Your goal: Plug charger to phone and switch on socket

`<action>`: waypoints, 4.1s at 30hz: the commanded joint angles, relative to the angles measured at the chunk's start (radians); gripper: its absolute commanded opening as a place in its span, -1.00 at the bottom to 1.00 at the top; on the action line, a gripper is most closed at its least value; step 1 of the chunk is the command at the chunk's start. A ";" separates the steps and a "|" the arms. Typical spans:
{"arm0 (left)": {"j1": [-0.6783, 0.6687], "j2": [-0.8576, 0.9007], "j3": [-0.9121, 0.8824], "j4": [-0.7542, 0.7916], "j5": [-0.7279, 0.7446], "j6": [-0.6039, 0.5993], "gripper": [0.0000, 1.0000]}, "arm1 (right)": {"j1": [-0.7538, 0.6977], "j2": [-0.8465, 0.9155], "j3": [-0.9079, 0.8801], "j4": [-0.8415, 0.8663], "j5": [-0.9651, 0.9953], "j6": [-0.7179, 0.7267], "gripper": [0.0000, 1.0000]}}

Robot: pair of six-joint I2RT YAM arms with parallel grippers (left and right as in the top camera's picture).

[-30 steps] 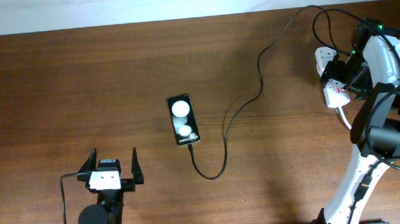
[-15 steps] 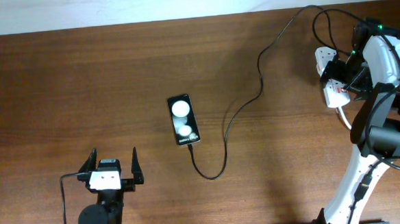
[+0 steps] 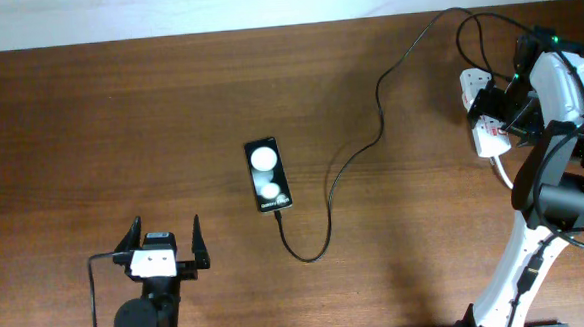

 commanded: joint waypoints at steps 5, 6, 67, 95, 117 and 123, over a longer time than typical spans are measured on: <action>-0.005 -0.010 -0.003 -0.006 -0.014 0.013 0.97 | -0.002 0.007 0.015 0.008 0.009 0.000 0.97; -0.005 -0.010 -0.003 -0.006 -0.014 0.013 0.98 | -0.002 0.000 0.015 0.008 0.008 0.000 0.97; -0.005 -0.010 -0.003 -0.006 -0.014 0.013 0.98 | 0.181 -1.118 -1.002 0.511 -0.002 -0.079 0.98; -0.005 -0.010 -0.003 -0.006 -0.014 0.013 0.98 | 0.215 -1.498 -1.905 1.474 -0.198 -0.132 0.97; -0.005 -0.010 -0.003 -0.006 -0.014 0.013 0.98 | 0.412 -2.193 -1.923 1.147 -0.157 -0.151 0.97; -0.005 -0.010 -0.003 -0.006 -0.014 0.013 0.98 | 0.416 -2.287 -1.923 1.147 -0.150 -0.158 0.97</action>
